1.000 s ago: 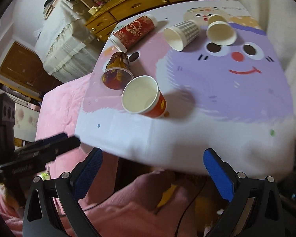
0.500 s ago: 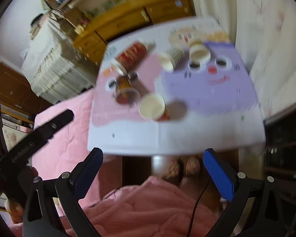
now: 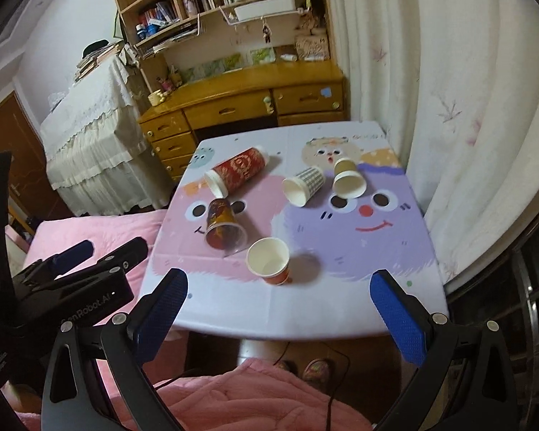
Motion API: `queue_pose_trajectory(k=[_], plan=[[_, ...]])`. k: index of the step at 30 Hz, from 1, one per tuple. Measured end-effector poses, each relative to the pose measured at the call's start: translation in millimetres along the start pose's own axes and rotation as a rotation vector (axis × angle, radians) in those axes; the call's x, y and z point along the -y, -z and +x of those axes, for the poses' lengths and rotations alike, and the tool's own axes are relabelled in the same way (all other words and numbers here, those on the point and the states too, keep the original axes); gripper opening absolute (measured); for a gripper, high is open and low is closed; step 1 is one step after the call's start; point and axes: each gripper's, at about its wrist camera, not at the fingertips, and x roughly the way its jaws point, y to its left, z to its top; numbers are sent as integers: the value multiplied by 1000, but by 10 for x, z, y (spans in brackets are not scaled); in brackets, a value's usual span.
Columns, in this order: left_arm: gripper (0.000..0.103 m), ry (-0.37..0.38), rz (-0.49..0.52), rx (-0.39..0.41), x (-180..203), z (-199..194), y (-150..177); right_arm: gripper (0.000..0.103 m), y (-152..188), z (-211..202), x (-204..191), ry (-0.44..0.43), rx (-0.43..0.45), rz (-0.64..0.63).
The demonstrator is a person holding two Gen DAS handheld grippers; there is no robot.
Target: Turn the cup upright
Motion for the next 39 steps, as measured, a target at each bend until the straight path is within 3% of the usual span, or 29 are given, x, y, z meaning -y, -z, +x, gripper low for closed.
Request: queue_pose_trajectory(k=[6,11,39], plan=[[90,-27,-12,1,-50,63,-18,103,14,21,35,15,20,28],[102,-28,-17,-1,-88,136,-38,103,-23,129,-2,25,34,10],[102,-26,16,7,46,342,-136,103,-55,356,-41,58,13,4]])
